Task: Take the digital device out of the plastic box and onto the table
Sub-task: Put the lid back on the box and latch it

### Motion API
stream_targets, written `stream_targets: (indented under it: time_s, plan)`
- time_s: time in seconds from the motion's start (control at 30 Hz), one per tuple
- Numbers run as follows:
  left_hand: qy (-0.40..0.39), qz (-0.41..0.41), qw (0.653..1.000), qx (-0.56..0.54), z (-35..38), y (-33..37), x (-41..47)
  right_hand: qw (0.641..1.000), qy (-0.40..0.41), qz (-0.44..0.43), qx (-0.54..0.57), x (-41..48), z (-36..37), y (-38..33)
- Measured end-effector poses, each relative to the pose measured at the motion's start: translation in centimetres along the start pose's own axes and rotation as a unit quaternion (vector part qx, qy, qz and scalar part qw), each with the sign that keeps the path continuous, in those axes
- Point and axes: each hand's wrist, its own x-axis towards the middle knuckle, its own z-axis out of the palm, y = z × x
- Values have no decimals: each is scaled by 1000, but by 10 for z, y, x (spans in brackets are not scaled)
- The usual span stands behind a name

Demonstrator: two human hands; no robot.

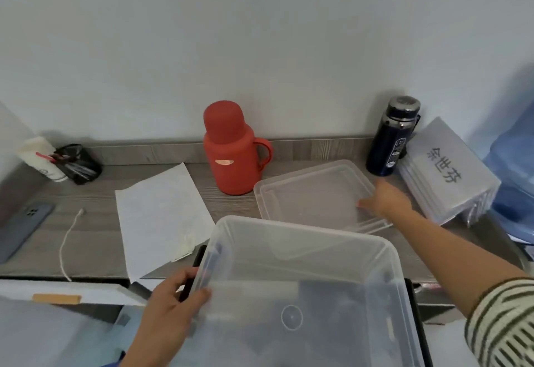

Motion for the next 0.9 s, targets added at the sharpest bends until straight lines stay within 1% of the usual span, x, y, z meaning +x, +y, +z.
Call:
stream_targets:
  time_s: [0.03,0.07,0.1,0.17,0.27,0.37,0.43,0.5,0.6,0.67,0.73,0.77,0.83,0.9]
  plan:
    - [-9,-9,1000,6,0,2,6,999,-16,15,29,4,-3,-1]
    - [-16,-14,1000,12,0,4,11,996,-33,28,82,5,-7,-3]
    - [-19,-20,999,17,0,8,14,990,-45,25,135,6,-12,-4]
    - [-15,-27,999,19,2,18,22,981,-50,4,189,6,-25,-3]
    - [-13,-21,999,29,6,35,34,956,-84,-50,277,-2,-55,-5]
    - [-9,-4,1000,16,13,51,41,927,-83,-131,341,-8,-94,-10]
    - [-3,8,1000,7,19,64,45,917,-37,-194,348,-16,-125,-19]
    - [2,7,1000,3,29,72,54,908,23,-256,332,-22,-153,-25]
    - [10,-11,1000,9,53,77,72,873,83,-330,350,-24,-182,-26]
    - [9,-18,1000,2,72,77,85,853,93,-361,364,-28,-191,-25]
    - [4,-23,1000,-7,87,78,95,844,95,-376,370,-31,-193,-22]
    - [3,-25,1000,-13,93,79,99,841,97,-384,367,-31,-191,-20]
    - [9,-26,999,-21,102,83,105,847,103,-395,341,-36,-181,-17]
    - [24,-28,999,-29,106,86,113,845,86,-414,326,-43,-166,-13]
